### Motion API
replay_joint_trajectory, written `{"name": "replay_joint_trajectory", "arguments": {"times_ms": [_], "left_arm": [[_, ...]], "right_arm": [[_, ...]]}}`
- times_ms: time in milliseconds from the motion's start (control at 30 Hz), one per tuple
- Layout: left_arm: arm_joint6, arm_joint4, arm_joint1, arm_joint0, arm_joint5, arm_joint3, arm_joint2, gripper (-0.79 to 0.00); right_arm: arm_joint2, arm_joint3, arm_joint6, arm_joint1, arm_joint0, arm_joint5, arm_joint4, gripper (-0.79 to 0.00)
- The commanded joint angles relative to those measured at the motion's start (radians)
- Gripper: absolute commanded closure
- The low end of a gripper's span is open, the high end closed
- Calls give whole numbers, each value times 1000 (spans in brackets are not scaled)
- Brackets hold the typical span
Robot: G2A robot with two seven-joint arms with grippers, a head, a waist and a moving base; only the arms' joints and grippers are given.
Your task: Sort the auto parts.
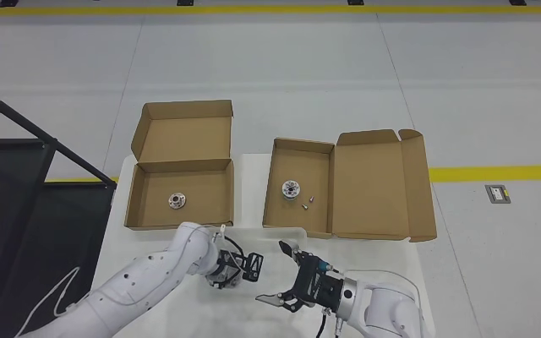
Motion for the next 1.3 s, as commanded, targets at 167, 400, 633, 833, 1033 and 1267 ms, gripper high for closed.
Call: {"name": "replay_joint_trajectory", "arguments": {"times_ms": [167,400,633,833,1033,1267], "left_arm": [[18,0,-5,-11,0,15,-6,-129],[50,-12,15,-20,0,9,-26,0],[67,-26,47,-18,0,-33,-57,0],[61,-32,78,-12,0,-83,-102,0],[61,-55,119,10,0,-150,-192,0],[25,-70,185,60,26,-221,-348,0]], "right_arm": [[0,0,0,0,0,0,0,-785],[0,0,0,0,0,0,0,-785],[0,0,0,0,0,0,0,-785],[0,0,0,0,0,0,0,-785],[0,0,0,0,0,0,0,-785],[0,0,0,0,0,0,0,-785]]}}
